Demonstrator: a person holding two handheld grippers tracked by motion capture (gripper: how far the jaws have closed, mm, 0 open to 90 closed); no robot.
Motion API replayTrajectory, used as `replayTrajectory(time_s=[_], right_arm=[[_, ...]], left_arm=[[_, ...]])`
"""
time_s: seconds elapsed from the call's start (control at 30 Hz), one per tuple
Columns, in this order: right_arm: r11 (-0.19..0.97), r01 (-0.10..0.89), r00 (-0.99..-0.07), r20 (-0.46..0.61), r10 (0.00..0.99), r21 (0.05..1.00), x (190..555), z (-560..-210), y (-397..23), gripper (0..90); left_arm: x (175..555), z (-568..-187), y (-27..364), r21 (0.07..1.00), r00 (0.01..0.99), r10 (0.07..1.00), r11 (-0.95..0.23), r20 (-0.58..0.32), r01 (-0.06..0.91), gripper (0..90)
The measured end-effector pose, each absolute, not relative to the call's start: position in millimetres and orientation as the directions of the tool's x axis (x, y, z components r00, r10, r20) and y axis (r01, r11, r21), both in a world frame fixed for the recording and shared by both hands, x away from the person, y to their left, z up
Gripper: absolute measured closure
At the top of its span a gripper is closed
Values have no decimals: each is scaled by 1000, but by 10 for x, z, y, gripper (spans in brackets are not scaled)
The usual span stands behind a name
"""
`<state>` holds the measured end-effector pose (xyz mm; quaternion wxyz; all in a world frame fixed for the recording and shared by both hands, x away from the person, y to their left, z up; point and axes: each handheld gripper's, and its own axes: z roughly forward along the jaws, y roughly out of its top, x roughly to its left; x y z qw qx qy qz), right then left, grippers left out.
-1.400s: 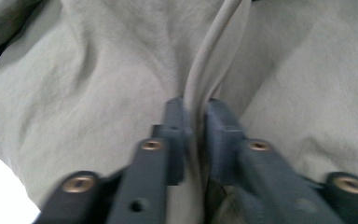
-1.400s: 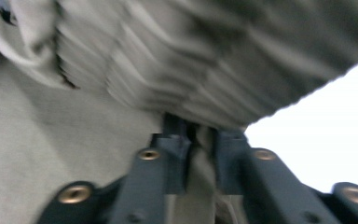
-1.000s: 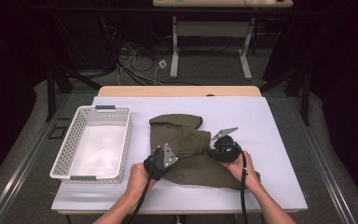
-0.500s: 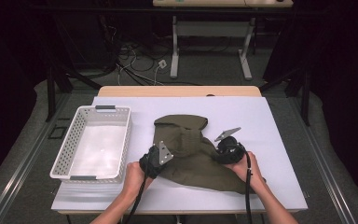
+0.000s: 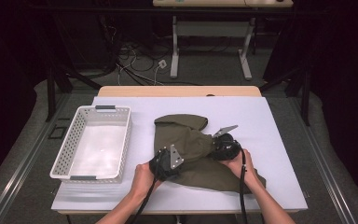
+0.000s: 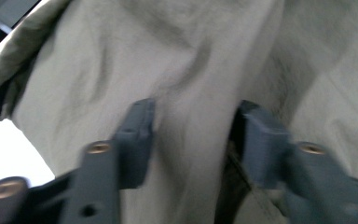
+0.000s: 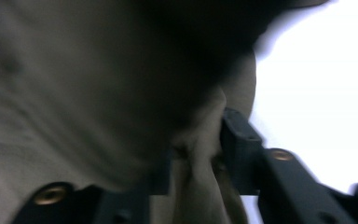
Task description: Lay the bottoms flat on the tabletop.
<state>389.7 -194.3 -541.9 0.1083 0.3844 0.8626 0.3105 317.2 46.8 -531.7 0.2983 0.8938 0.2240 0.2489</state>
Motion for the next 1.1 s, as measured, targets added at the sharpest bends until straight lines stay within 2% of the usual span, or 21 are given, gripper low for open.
replayTrajectory(time_s=[0.13,0.2,0.3,0.33,0.6,0.9,0.97,1.0,1.1], right_arm=[[493,602,-680,81,728,628,3879,-5432,-1927,838],[498,612,-677,80,732,614,3863,-5404,-1927,855],[478,598,-677,85,731,643,3840,-5390,-1931,862],[499,603,-683,80,726,623,3830,-5355,-1941,863],[514,585,-685,44,727,628,3754,-5267,-1999,868],[525,629,-671,60,739,573,3673,-5164,-2125,864],[548,624,-680,42,732,558,3697,-5205,-2111,815],[538,629,-672,43,740,561,3709,-5220,-2104,733],[510,609,-668,46,743,608,3753,-5237,-2118,599]], left_arm=[[3173,-5344,494,656,780,547,-714,303,246,773],[3172,-5337,516,661,777,553,-708,301,248,836],[3183,-5316,566,670,771,566,-696,292,257,853],[3188,-5308,583,674,767,571,-692,292,259,855],[3215,-5221,723,711,733,622,-645,275,281,858],[3269,-5191,851,725,700,669,-609,251,323,856],[3271,-5204,835,718,706,661,-618,254,319,853],[3270,-5208,828,715,710,656,-623,255,318,850],[3262,-5225,786,707,720,644,-635,260,312,841]])
